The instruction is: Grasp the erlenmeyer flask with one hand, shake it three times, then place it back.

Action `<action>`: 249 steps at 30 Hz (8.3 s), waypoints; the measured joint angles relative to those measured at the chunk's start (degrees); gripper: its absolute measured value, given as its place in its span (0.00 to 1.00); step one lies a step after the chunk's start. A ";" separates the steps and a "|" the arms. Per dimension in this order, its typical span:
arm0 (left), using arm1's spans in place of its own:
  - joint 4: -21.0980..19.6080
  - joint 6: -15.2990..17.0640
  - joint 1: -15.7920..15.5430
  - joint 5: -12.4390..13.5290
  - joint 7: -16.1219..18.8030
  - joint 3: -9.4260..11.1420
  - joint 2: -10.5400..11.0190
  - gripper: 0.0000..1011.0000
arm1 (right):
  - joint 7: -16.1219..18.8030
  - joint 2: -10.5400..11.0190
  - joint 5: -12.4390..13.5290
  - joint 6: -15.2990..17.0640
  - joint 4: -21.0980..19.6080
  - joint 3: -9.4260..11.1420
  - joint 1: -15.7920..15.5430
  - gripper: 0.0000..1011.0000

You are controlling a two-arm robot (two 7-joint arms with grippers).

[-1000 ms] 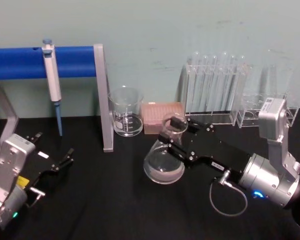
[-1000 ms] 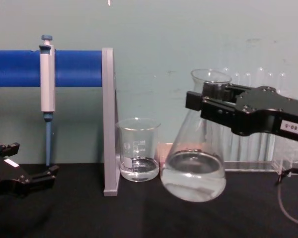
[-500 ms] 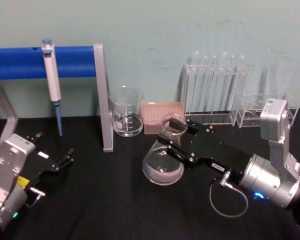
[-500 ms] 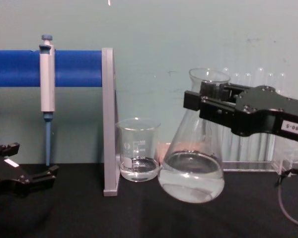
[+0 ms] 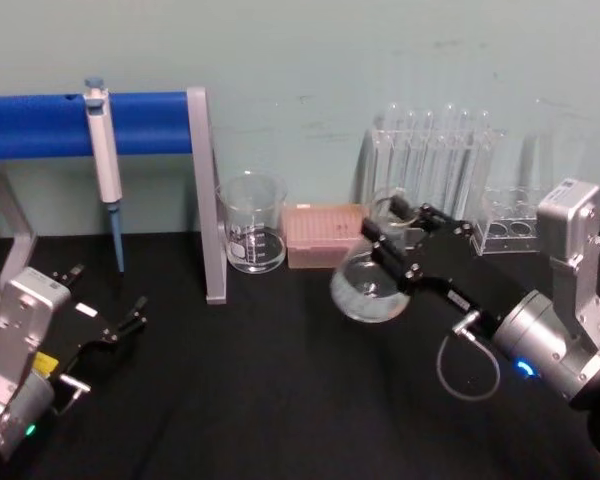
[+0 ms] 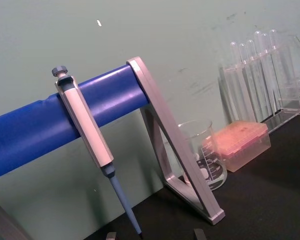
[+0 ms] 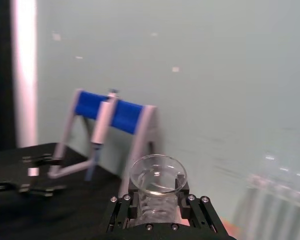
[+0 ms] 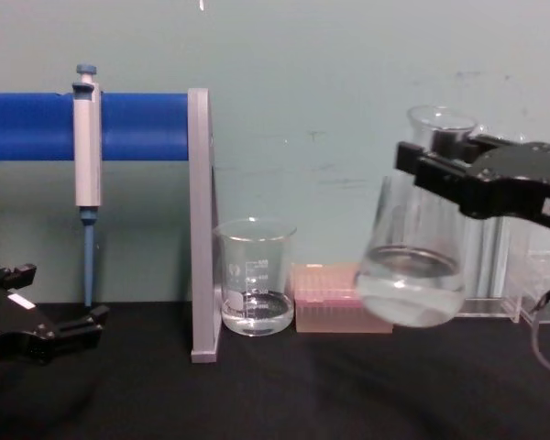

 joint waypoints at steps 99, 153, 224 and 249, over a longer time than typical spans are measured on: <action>0.00 0.00 0.00 0.00 0.00 0.00 0.00 0.99 | 6.20 0.31 1.76 3.94 1.93 -2.17 2.30 0.44; 0.00 0.00 0.00 0.00 0.00 0.00 0.00 0.99 | 13.17 -2.88 0.27 -0.20 19.51 -7.03 11.11 0.44; 0.00 0.00 0.00 0.00 0.00 0.00 0.00 0.99 | 17.05 -3.60 2.84 1.43 25.02 -11.10 14.10 0.44; 0.00 0.00 0.00 0.00 0.00 0.00 0.00 0.99 | 16.48 -3.69 2.82 1.91 25.11 -11.11 14.20 0.44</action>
